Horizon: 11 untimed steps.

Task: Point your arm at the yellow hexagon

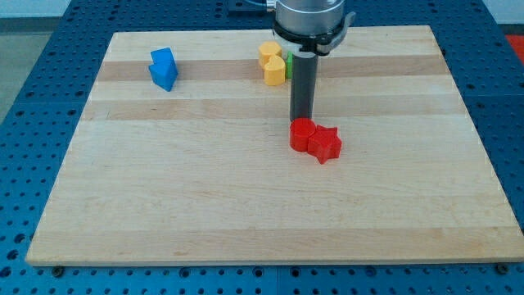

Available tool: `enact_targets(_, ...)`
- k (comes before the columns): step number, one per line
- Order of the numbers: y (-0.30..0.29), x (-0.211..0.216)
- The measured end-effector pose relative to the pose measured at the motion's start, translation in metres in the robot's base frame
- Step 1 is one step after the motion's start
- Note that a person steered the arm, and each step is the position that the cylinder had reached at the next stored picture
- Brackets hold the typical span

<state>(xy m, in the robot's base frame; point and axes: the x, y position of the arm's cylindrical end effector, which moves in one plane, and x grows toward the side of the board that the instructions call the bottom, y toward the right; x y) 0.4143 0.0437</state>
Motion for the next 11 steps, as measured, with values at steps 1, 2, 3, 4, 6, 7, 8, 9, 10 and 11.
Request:
enact_targets(1,0.001,-0.005)
enact_targets(2,0.009,-0.019)
enact_targets(3,0.03,-0.034)
enact_targets(4,0.054,-0.057)
enact_targets(6,0.076,-0.124)
enact_targets(7,0.076,-0.162)
enact_targets(8,0.076,-0.199)
enact_targets(9,0.046,-0.212)
enact_targets(10,-0.005,-0.212)
enact_targets(11,-0.037,-0.21)
